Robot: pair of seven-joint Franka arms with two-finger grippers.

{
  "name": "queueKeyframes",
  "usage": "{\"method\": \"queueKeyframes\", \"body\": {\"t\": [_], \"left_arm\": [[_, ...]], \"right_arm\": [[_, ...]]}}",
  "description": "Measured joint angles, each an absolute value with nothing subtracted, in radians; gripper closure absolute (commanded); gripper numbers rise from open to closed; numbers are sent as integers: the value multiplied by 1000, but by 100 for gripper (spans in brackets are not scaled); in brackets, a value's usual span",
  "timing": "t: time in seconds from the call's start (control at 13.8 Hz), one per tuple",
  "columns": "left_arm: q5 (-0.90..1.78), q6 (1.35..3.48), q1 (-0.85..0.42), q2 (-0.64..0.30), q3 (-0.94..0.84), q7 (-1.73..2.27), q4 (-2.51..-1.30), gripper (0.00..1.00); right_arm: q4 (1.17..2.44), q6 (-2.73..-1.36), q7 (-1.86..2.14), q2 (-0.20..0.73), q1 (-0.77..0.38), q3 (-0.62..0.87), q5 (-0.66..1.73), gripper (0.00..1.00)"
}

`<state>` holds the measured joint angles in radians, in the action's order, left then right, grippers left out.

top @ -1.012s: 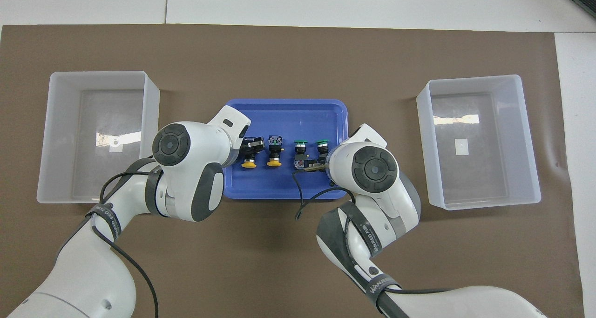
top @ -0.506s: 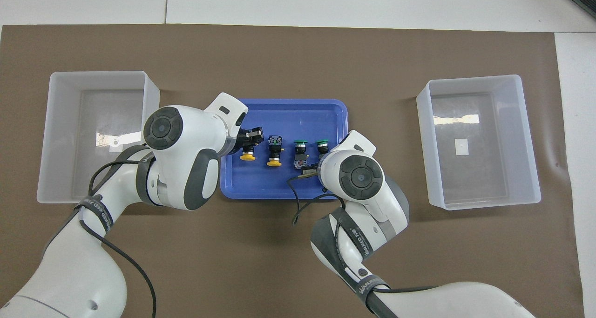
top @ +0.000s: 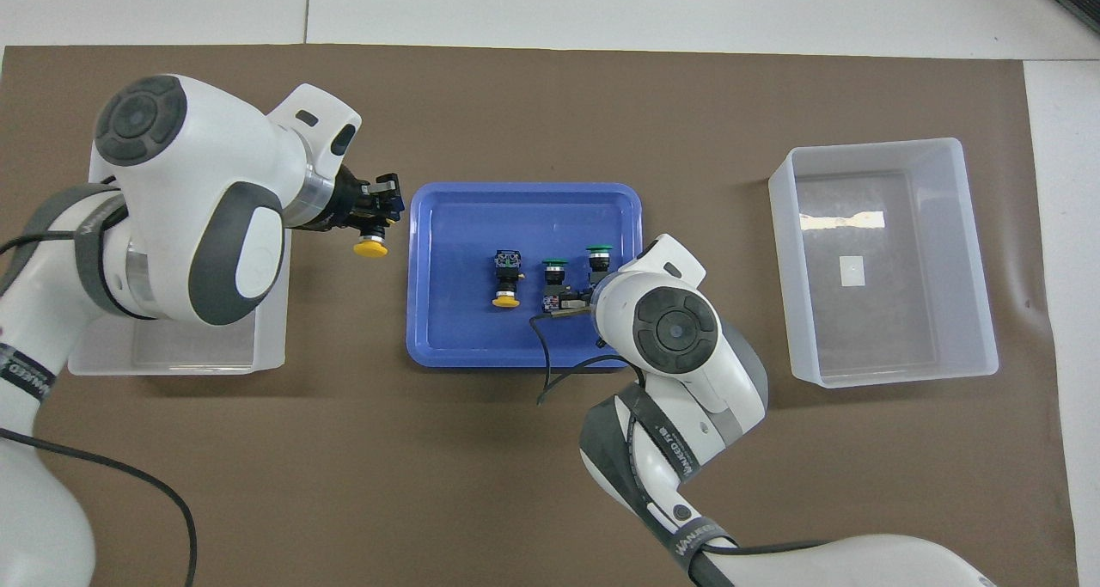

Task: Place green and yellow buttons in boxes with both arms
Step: 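Carry the yellow button to the near box while the right gripper carries green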

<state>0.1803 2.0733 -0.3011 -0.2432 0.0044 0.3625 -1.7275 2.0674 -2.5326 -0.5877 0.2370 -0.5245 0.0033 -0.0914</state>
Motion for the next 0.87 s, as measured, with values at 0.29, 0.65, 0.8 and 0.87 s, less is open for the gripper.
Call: {"method": "queueKeyframes", "body": {"t": [0.29, 0.65, 0.8, 0.87], "left_arm": [[104, 1991, -195, -238, 9, 308, -1663, 100], [102, 1991, -35, -242, 12, 93, -1674, 100], [102, 2024, 4, -239, 12, 51, -1715, 100], [102, 2056, 11, -237, 12, 38, -1749, 100]], "right_arm": [[2066, -2394, -588, 95, -445, 0, -97, 100], [2087, -2260, -439, -42, -275, -2, -101, 100], [2133, -2254, -314, -78, -190, -4, -100, 100], [2156, -2254, -257, -88, -154, -4, -98, 100]]}}
